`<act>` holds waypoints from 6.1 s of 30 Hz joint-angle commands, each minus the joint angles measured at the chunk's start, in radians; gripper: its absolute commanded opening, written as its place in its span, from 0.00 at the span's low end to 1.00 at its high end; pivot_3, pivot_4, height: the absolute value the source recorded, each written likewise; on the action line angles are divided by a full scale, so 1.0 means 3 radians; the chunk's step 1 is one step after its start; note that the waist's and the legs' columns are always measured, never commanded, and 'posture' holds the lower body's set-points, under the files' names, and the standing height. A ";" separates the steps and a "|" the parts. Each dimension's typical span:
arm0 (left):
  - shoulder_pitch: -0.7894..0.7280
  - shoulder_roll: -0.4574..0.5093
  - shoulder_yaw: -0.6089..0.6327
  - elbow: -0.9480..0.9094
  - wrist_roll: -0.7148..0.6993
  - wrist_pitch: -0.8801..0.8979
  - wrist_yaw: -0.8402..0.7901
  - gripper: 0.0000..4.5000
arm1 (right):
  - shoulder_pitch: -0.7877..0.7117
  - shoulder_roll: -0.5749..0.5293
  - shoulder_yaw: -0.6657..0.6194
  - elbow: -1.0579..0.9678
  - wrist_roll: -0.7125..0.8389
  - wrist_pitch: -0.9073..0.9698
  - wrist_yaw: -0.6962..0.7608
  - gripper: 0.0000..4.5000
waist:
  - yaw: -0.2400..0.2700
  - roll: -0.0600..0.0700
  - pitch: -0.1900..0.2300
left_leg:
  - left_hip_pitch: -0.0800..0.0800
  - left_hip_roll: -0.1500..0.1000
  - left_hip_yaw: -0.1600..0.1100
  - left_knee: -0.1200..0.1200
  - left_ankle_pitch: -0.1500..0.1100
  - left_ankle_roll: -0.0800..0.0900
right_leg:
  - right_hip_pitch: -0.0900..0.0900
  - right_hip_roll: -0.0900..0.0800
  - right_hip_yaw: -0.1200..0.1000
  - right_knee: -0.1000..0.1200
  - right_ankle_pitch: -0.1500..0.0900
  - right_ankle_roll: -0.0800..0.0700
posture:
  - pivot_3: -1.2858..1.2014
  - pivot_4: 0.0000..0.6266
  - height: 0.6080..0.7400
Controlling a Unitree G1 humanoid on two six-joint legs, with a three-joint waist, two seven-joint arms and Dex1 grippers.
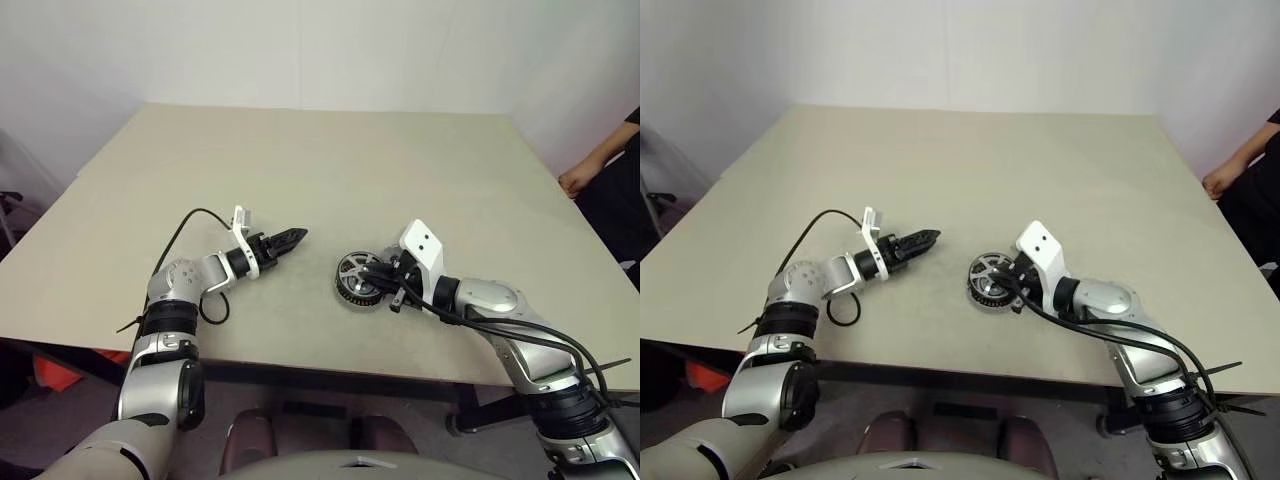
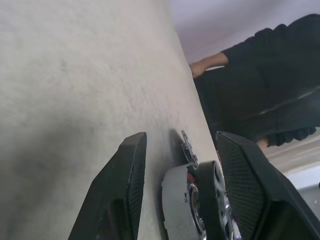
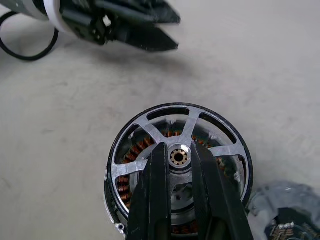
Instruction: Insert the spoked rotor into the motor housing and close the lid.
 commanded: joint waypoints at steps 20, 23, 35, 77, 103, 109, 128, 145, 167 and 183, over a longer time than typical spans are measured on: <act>-0.0416 -0.0332 -0.0022 0.0220 -0.0239 0.0704 -0.0152 0.52 | -0.0290 -0.0291 -0.0577 -0.0219 0.0043 0.0047 -0.0227 0.06 | 0.0012 0.0000 0.0000 | -0.0001 -0.0001 0.0000 0.0001 0.0000 0.0000 | 0.0000 0.0000 0.0000 0.0001 0.0000 0.0000 | 0.52 0.00 1.00; -0.0454 -0.0379 -0.0127 0.0281 -0.0164 0.0740 -0.0185 0.52 | -0.0289 -0.0279 -0.0599 -0.0218 0.0035 0.0046 -0.0275 0.06 | 0.0004 0.0000 0.0000 | 0.0000 -0.0001 0.0000 0.0001 0.0000 0.0001 | 0.0000 0.0000 0.0001 0.0000 0.0000 0.0000 | 0.52 0.00 1.00; -0.0447 -0.0290 -0.1084 -0.0014 0.0430 0.0170 -0.0577 0.52 | -0.0201 -0.0235 -0.0602 -0.0201 -0.0001 -0.0021 -0.0398 0.06 | 0.0020 0.0000 0.0000 | 0.0000 -0.0002 0.0000 0.0001 0.0001 0.0002 | 0.0001 -0.0001 0.0001 0.0001 0.0000 0.0000 | 0.52 0.00 1.00; -0.0424 -0.0159 -0.2301 -0.0086 0.1772 -0.1508 -0.1334 0.00 | -0.0189 -0.0103 -0.0508 -0.0207 -0.0126 -0.0049 -0.0492 0.06 | 0.0019 0.0001 -0.0001 | 0.0001 -0.0001 0.0000 0.0001 0.0003 0.0002 | 0.0001 -0.0001 0.0002 0.0003 0.0000 0.0000 | 0.52 0.00 1.00; -0.0448 -0.0215 -0.1568 -0.0311 0.1202 -0.1026 -0.1344 0.00 | -0.0171 -0.0111 -0.0445 -0.0254 -0.0135 -0.0016 -0.0487 0.06 | 0.0016 0.0002 -0.0001 | 0.0008 -0.0002 0.0000 0.0000 0.0004 0.0001 | 0.0007 -0.0001 0.0002 0.0004 0.0000 -0.0001 | 0.52 0.00 1.00; -0.0434 0.0076 -0.1222 -0.0291 0.1014 -0.0896 -0.1303 0.00 | -0.0033 -0.0121 -0.0406 -0.0614 0.0009 0.0199 -0.0432 0.06 | 0.0005 0.0003 -0.0001 | 0.0008 -0.0001 0.0000 -0.0002 0.0004 0.0001 | 0.0005 0.0001 0.0002 0.0004 0.0000 -0.0001 | 0.52 0.00 1.00; -0.0119 0.0325 -0.0908 -0.0468 0.0928 -0.0847 -0.0985 0.00 | 0.0105 0.0009 -0.0060 -0.0832 0.0173 0.0680 -0.0553 0.06 | 0.0016 0.0003 -0.0001 | 0.0008 0.0000 0.0000 -0.0003 0.0006 -0.0004 | 0.0005 0.0000 0.0002 0.0004 0.0000 0.0000 | 0.52 0.00 1.00; -0.0106 0.0367 -0.0946 -0.0494 0.0950 -0.0831 -0.0968 0.00 | 0.0107 0.0060 0.0021 -0.0582 0.0043 0.0504 -0.0580 0.06 | 0.0014 0.0003 -0.0001 | 0.0007 0.0000 0.0000 -0.0004 0.0006 -0.0004 | 0.0004 0.0000 0.0002 0.0004 0.0000 0.0000 | 0.52 0.00 1.00; -0.0137 0.0385 -0.0948 -0.0405 0.0982 -0.0882 -0.0943 0.00 | 0.0065 0.0092 0.0002 -0.0570 0.0024 0.0406 -0.0513 0.35 | 0.0011 0.0003 -0.0001 | 0.0007 -0.0001 0.0000 -0.0003 0.0006 -0.0004 | 0.0004 0.0000 0.0002 0.0004 0.0000 0.0000 | 0.52 0.00 1.00; -0.0126 0.0351 -0.0941 -0.0338 0.1000 -0.0934 -0.0890 0.00 | -0.0027 0.0032 -0.0025 -0.0434 -0.0054 0.0307 -0.0499 0.35 | 0.0011 0.0003 -0.0001 | 0.0007 -0.0001 0.0000 -0.0003 0.0006 -0.0004 | 0.0004 0.0000 0.0002 0.0005 0.0000 0.0000 | 0.52 0.00 1.00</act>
